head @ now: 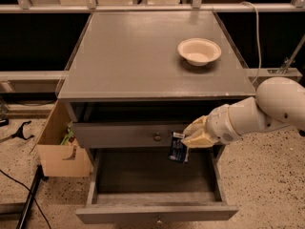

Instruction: Place rxbar blueberry into middle drawer

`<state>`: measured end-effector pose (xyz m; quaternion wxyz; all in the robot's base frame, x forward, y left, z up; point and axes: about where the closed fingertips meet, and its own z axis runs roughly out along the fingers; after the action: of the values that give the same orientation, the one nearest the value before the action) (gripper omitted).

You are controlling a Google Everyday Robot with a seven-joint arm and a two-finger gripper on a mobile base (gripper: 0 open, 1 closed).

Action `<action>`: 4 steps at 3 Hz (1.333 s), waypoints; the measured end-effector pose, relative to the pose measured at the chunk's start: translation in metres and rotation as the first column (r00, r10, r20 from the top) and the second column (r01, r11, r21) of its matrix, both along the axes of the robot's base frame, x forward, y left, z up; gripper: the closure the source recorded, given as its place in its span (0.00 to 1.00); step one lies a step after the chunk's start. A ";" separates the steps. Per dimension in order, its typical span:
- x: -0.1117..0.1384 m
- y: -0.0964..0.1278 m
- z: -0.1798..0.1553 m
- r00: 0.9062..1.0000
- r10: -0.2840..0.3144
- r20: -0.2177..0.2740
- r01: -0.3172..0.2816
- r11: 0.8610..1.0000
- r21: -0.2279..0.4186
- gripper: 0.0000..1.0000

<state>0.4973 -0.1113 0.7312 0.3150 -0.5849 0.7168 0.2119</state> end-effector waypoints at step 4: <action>0.015 -0.008 -0.088 0.994 -0.082 0.072 0.083 0.997 -0.008 1.00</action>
Offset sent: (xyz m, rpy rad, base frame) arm 0.0048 -0.0145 -0.0679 -0.0766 -0.0163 -0.0675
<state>0.5126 -0.1188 0.6429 0.3456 -0.5639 0.7297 0.1736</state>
